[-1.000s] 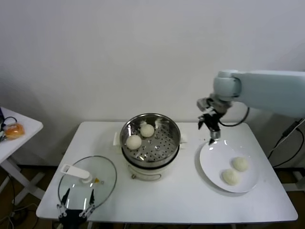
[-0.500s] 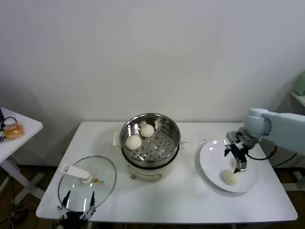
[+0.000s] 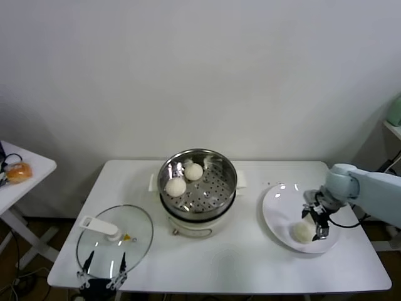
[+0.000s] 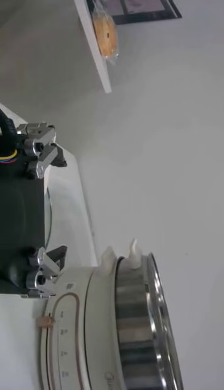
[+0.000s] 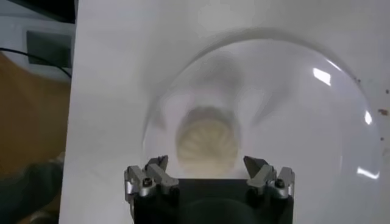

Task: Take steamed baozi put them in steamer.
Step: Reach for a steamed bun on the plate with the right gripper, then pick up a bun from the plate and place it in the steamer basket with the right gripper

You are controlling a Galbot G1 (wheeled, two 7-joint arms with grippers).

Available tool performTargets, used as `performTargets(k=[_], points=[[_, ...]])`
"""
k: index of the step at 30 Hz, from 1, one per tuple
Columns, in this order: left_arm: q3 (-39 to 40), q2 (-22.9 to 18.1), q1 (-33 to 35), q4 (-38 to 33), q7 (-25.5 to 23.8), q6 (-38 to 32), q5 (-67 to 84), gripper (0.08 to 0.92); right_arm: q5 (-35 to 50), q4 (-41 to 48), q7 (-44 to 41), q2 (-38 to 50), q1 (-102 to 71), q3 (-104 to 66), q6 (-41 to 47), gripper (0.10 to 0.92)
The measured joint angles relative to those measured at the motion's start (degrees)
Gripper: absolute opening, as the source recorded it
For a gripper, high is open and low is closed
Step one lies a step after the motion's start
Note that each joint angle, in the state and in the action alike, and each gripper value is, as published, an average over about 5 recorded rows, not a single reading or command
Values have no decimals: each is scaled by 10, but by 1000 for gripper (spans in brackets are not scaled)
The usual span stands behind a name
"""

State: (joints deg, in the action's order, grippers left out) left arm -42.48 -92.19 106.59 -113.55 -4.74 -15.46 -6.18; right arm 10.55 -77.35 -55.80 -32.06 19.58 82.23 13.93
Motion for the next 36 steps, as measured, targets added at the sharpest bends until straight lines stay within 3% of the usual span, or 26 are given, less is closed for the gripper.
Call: performTargets(k=[6, 19, 27, 36], points=[[0, 0, 0, -1, 0, 0, 0, 823, -12, 3, 8, -1, -39, -38, 5, 813], [1, 0, 1, -3, 1, -1, -1, 823, -28, -1, 7, 6, -57, -63, 2, 644], [1, 0, 1, -3, 2, -1, -2, 823, -21, -19, -8, -4, 26, -16, -27, 639], [-2, 0, 2, -5, 2, 0, -3, 823, 5, -62, -38, -47, 205, 67, -125, 642]])
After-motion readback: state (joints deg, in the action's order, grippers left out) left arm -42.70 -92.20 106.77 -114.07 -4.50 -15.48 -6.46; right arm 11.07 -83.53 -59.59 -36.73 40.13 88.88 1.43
